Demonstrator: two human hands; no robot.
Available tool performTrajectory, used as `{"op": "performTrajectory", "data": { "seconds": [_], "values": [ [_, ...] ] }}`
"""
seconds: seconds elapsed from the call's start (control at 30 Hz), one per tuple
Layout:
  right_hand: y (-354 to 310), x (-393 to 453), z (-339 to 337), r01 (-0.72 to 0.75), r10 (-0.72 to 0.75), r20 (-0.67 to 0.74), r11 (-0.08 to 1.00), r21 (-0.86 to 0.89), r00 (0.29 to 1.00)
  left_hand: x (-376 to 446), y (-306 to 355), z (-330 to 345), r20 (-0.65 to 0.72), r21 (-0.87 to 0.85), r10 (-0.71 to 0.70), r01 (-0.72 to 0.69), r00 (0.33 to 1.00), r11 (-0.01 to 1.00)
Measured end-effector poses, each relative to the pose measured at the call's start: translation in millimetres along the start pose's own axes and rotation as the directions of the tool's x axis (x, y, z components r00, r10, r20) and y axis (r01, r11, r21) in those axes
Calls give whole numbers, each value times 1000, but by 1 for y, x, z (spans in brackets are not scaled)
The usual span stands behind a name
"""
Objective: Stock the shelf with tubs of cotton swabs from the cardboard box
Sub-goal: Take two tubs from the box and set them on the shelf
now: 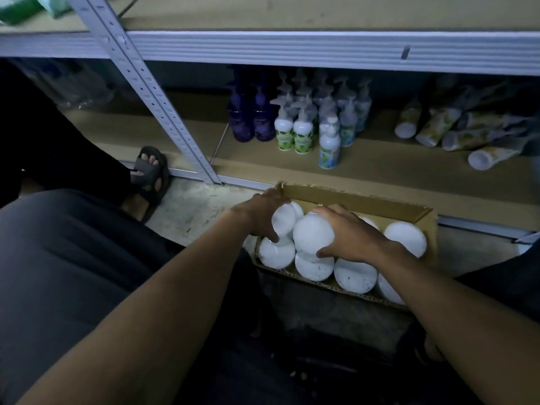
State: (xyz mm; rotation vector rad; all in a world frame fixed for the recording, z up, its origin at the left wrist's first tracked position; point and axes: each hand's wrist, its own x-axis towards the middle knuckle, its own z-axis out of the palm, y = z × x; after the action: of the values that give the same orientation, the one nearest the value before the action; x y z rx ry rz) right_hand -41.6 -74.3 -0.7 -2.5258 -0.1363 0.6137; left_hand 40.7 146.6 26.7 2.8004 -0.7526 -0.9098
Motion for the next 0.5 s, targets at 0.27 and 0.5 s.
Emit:
{"op": "performTrajectory", "data": {
  "seconds": [0.27,0.5],
  "values": [
    [-5,10,24,60,-62,-31,996,-65,998,8,5,13,-89,23,-10,12,996,1000],
    [-6,11,22,65,-68,-55,996,-54,996,5,8,10,-114,65,4,4,993,998]
  ]
}}
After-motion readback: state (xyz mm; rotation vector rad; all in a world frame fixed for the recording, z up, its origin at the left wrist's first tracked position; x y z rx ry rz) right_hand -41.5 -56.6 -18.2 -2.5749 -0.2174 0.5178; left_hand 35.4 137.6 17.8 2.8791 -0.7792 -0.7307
